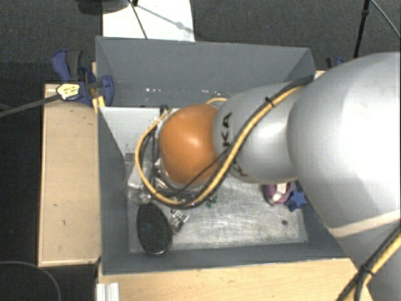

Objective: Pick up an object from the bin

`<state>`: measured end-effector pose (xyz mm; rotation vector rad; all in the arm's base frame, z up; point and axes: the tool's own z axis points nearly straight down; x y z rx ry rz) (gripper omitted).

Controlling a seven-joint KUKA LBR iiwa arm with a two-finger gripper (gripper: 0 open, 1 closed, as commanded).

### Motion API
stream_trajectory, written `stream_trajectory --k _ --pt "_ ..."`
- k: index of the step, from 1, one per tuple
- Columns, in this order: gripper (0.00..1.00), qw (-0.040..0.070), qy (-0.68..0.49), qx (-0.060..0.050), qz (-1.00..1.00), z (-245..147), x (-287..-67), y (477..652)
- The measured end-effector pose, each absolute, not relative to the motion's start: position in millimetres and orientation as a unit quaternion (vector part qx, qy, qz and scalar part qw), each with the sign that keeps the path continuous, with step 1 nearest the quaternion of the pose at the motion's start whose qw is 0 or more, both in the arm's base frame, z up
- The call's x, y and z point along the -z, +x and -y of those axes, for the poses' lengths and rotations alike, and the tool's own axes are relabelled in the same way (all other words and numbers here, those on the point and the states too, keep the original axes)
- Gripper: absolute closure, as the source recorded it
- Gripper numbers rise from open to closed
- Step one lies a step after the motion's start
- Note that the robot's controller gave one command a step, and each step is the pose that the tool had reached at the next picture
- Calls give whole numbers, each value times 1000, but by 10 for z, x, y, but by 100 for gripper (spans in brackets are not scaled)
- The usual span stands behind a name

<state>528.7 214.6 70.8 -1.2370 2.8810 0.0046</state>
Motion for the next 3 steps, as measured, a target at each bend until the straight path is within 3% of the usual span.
stream_trajectory --k 1,2,3 --pt "0 2 -529 2 -849 -2488 -798 5119" --pt "100 1 -528 0 -849 -2511 -795 5106" --pt "100 4 -651 1 -759 -2283 -2067 5048"
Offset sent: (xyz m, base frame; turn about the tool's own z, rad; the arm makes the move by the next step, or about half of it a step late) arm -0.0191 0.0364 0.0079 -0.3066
